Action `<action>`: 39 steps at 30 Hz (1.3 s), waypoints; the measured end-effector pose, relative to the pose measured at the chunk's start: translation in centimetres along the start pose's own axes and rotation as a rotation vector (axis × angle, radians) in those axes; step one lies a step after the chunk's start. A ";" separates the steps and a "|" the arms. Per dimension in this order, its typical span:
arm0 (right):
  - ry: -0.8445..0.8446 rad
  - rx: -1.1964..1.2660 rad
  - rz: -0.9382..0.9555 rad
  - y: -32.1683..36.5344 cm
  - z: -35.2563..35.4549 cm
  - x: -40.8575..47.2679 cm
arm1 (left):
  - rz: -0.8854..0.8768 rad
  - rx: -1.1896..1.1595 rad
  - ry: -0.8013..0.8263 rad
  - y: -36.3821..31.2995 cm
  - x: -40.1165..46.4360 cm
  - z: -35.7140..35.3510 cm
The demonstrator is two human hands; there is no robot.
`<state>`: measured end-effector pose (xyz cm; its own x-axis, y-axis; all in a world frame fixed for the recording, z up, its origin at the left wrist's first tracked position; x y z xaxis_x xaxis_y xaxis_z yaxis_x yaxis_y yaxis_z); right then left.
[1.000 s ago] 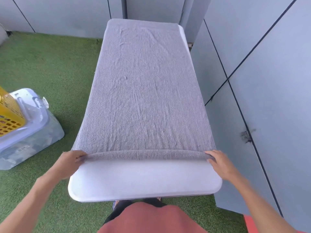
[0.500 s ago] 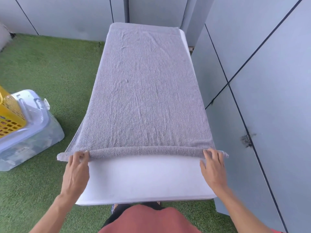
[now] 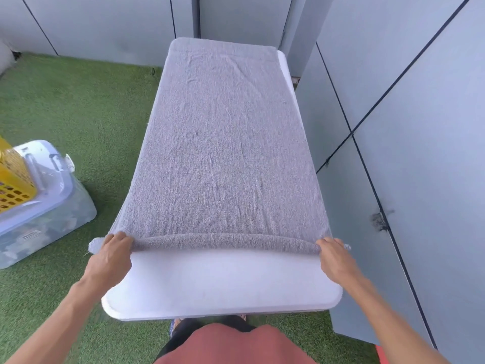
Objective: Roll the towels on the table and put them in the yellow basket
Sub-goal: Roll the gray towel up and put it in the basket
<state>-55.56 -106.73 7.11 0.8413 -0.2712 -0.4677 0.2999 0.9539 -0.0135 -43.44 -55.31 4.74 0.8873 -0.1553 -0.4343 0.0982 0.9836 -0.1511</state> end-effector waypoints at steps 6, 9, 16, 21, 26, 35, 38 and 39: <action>0.076 0.405 -0.099 -0.5 0.8 2.7 | 0.092 -0.223 0.165 0.5 2.5 2.7; -0.328 0.390 -0.189 1.3 1.2 1.5 | 0.084 -0.251 -0.066 -0.1 2.5 3.0; -0.278 0.200 -0.006 6.6 -5.3 -3.3 | -0.120 -0.075 -0.300 -3.0 -3.3 -3.9; -0.126 0.230 -0.033 6.5 -4.1 -1.7 | -0.094 -0.103 -0.278 -3.4 -2.2 -3.4; -0.092 0.232 -0.077 7.3 -4.1 -2.3 | -0.149 -0.028 -0.230 -3.8 -2.4 -4.0; -0.163 0.309 -0.049 8.6 -3.6 -4.6 | -0.228 -0.128 -0.297 -5.0 -2.9 -3.4; -0.159 0.312 -0.010 8.5 -3.9 -4.9 | -0.257 -0.148 -0.311 -7.1 -3.1 -3.5; -0.162 0.316 0.003 8.3 -3.8 -4.9 | -0.278 -0.148 -0.316 -8.2 -3.2 -3.4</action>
<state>-58.86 -97.00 5.92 0.8954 -0.3095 -0.3202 0.4002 0.8745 0.2739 -48.56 -63.20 4.37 0.9325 -0.3542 -0.0703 0.3075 0.8809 -0.3597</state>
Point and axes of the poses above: each hand's wrist, its own x-axis towards the middle knuckle, its own z-axis out of the back of the hand, y = z × x, the point moved 3 cm from there along x, towards the middle knuckle, and after that the axes turned 8 degrees about y, right-handed, at the moved point
